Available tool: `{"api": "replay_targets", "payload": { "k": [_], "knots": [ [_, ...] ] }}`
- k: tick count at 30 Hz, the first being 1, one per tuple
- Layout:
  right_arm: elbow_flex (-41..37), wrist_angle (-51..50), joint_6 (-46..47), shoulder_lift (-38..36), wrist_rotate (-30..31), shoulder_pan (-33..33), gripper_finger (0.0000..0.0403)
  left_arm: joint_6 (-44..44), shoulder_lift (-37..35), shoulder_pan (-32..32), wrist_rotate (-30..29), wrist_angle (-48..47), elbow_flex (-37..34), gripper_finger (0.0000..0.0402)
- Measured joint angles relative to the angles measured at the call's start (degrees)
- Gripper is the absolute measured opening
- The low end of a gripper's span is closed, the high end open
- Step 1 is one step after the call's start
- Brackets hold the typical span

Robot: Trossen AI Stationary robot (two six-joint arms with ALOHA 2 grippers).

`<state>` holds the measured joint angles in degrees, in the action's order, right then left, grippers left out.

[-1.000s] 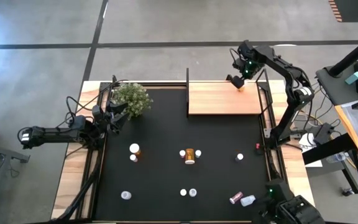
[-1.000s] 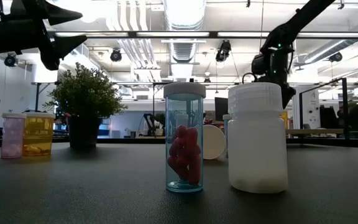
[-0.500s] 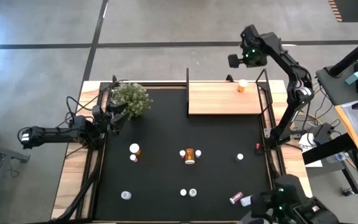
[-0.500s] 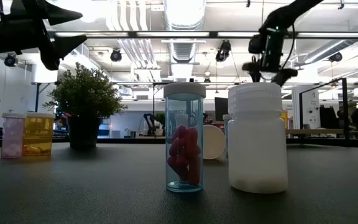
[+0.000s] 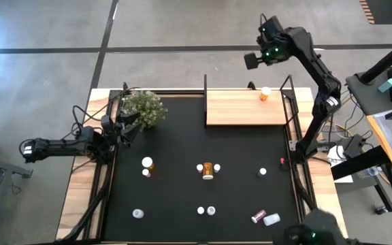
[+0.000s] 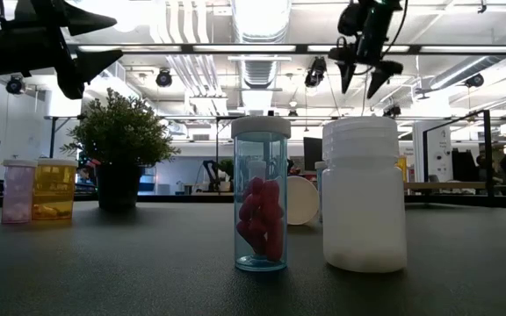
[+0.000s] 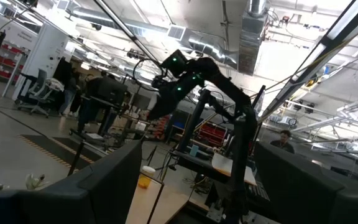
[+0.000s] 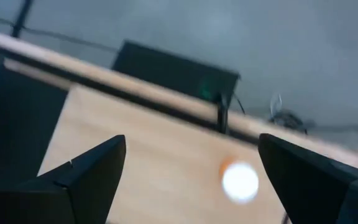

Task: Pick and place medicine bottles onto shelf by color
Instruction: Put the top right blue pill bottle on the shelf

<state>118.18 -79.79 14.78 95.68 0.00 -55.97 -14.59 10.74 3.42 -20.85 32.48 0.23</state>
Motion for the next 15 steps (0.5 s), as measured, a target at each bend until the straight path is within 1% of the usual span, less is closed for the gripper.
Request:
{"api": "replay_targets", "payload": {
  "k": [4, 6, 9, 15],
  "knots": [
    [2.3, -10.2, 9.9, 0.0, 3.0, 5.0, 0.0357, 0.0, 0.0, 0.0, 0.0, 0.0, 0.0, 0.0295],
    [2.4, -10.2, 13.5, -0.2, 4.5, 8.2, 0.0357, 0.0, 0.0, 0.0, 0.0, 0.0, 0.0, 0.0295],
    [2.3, -9.0, 12.9, -0.8, 6.4, 12.7, 0.0357, 0.0, 0.0, 0.0, 0.0, 0.0, 0.0, 0.0295],
    [2.3, -10.2, 14.5, -1.4, 7.6, 21.0, 0.0357, 0.0, 0.0, 0.0, 0.0, 0.0, 0.0, 0.0295]
  ]
}}
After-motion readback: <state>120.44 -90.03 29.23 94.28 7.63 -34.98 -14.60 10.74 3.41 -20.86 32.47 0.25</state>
